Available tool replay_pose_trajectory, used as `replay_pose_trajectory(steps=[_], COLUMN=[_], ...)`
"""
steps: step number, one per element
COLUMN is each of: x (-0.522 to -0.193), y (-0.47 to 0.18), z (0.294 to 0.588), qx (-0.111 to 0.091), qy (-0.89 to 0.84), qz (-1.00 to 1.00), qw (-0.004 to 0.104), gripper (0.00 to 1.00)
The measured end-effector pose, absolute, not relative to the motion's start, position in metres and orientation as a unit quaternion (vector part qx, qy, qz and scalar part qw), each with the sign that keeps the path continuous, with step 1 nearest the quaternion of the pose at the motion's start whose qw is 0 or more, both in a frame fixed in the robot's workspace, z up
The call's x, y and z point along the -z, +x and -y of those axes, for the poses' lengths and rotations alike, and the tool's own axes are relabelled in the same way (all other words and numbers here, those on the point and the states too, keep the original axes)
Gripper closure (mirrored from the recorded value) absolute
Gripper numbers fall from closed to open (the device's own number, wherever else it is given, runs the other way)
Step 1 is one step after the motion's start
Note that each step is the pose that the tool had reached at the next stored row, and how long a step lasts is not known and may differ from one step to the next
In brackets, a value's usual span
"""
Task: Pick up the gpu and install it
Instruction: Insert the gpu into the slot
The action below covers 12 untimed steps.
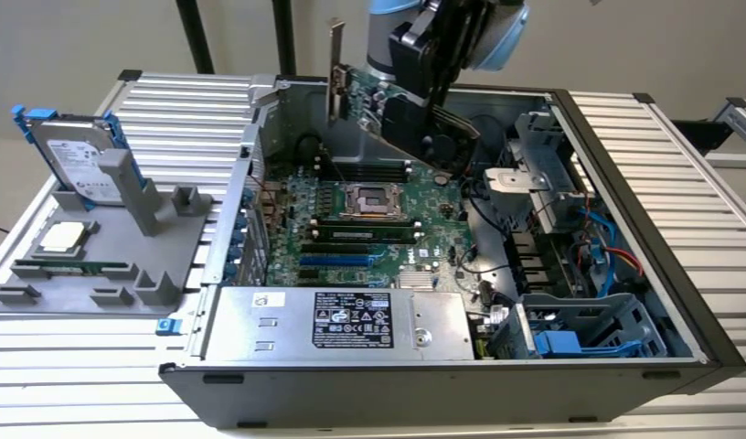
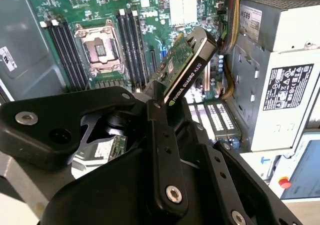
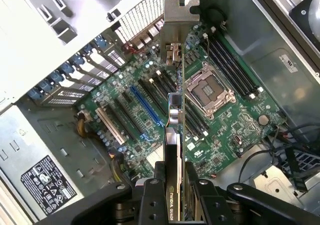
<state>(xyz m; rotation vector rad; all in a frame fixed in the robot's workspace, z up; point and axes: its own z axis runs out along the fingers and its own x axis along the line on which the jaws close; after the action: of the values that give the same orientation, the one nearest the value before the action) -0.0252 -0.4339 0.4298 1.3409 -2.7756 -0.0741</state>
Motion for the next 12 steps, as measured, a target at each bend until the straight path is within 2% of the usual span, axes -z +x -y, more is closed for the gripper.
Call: replay_pose_trajectory(steps=[12], x=[-0.4331], y=[-0.0252], z=[0.4339], qx=[0.023], qy=[0.460], qz=[0.887], qw=[0.030], gripper=[1.00])
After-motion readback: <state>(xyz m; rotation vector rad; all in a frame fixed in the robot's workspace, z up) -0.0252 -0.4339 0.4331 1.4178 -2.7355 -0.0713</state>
